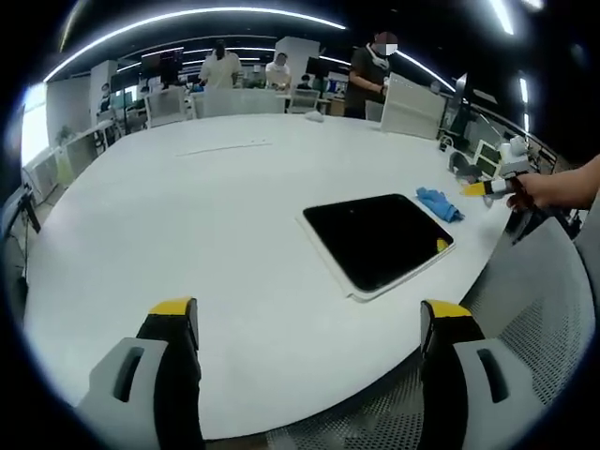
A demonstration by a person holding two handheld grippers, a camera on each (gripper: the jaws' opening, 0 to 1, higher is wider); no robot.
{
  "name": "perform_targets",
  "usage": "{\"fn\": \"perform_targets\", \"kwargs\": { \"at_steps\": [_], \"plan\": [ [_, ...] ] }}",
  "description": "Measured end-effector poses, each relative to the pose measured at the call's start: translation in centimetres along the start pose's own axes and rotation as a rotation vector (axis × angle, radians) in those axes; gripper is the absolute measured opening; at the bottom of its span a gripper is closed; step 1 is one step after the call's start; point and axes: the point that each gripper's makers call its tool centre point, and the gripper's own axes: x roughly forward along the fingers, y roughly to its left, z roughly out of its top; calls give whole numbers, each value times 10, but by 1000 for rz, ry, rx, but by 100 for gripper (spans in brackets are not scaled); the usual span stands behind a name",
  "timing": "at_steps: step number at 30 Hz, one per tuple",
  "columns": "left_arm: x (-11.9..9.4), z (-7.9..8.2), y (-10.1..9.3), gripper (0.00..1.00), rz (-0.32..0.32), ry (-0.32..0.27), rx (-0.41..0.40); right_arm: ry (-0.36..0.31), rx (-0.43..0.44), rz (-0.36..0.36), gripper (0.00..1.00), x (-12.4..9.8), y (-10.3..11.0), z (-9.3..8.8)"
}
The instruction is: Wipe the mirror surface with the cleaning cloth until all visible marks leave the cleaned area.
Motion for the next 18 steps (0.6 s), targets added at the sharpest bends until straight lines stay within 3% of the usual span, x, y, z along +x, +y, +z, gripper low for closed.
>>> {"fn": "perform_targets", "kwargs": {
  "at_steps": [5, 12, 18],
  "plan": [
    [-2, 0, -4, 99, -9, 9, -7, -12, -27, -9, 83, -21, -4, -7],
    [-1, -1, 0, 99, -6, 0, -16, -32, -105, 16, 93, -33, 6, -14],
    [-3, 1, -3, 99, -7, 0, -14, -30, -75, -13, 98, -33, 1, -17]
  ]
}}
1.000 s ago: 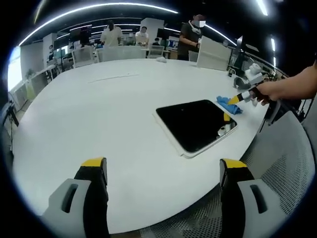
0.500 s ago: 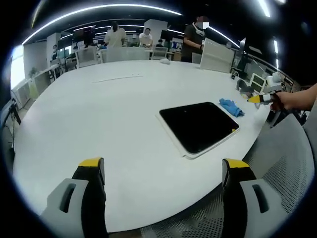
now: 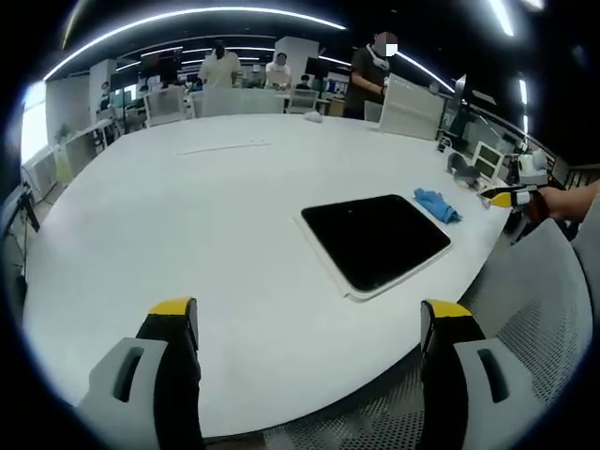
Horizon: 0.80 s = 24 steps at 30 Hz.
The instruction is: Wipe the mirror surface with the cleaning cloth until all visible marks leave the cleaned area.
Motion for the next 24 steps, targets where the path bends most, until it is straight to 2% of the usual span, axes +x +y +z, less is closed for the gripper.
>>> {"fn": "perform_targets", "kwargs": {
  "at_steps": [6, 24],
  "plan": [
    [0, -1, 0, 99, -6, 2, 4, -9, 8, 8, 98, 0, 7, 1],
    [-1, 2, -6, 99, -14, 2, 8, -26, 22, -7, 98, -1, 1, 3]
  ]
}}
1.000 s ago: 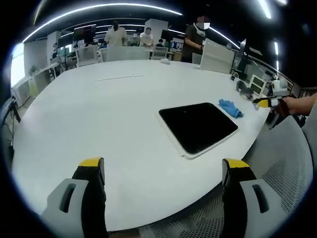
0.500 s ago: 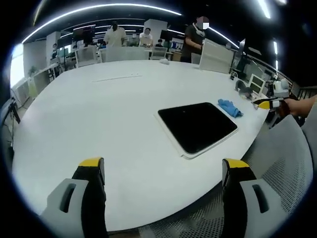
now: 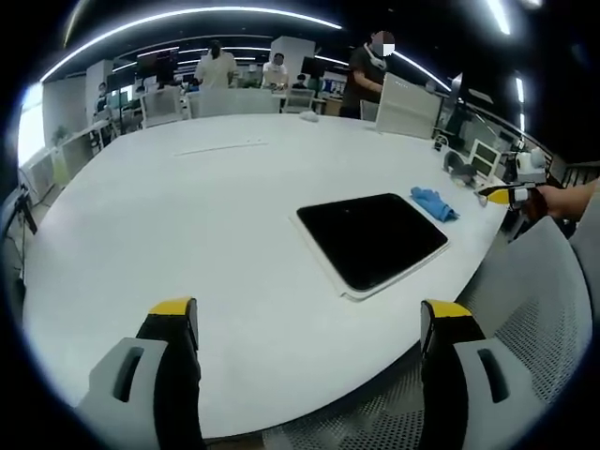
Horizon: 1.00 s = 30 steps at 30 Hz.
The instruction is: Wipe the mirror surface with the cleaning cloth until all visible marks leave the cleaned area.
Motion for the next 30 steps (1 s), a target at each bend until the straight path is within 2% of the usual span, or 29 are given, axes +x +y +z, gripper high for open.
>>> {"fn": "perform_targets", "kwargs": {
  "at_steps": [15, 22, 30],
  "plan": [
    [1, -3, 3, 99, -5, 3, 0, -3, 1, -2, 98, -4, 4, 3],
    [3, -6, 7, 99, -6, 4, 0, -4, -3, -6, 98, -4, -2, 4],
    [3, -6, 8, 99, -5, 4, -12, -9, 2, -1, 98, -6, 4, 6]
  ]
}}
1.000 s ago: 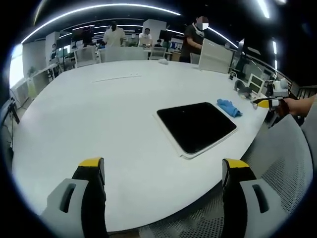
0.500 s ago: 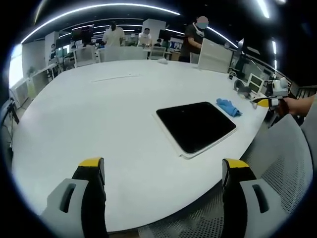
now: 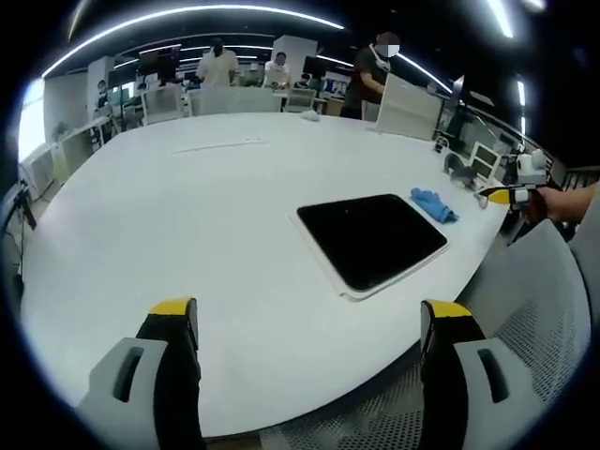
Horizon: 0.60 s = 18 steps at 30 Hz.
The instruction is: Wipe the mirror surface with the cleaning cloth until all visible marks leave the cleaned area.
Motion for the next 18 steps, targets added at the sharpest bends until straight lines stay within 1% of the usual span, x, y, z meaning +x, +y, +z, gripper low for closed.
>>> {"fn": "perform_targets", "kwargs": {
  "at_steps": [5, 10, 15, 18],
  "plan": [
    [0, 0, -1, 99, -2, 0, 0, 0, 2, 2, 98, 0, -3, -1],
    [0, 0, -3, 99, -5, 2, 4, -1, 24, -3, 98, 1, -9, -4],
    [0, 1, -4, 99, -4, 2, -1, 12, -11, 4, 98, 2, -6, -7],
    [1, 1, -3, 99, -5, 2, 2, 9, -3, 5, 98, 3, -5, -6]
  ]
}}
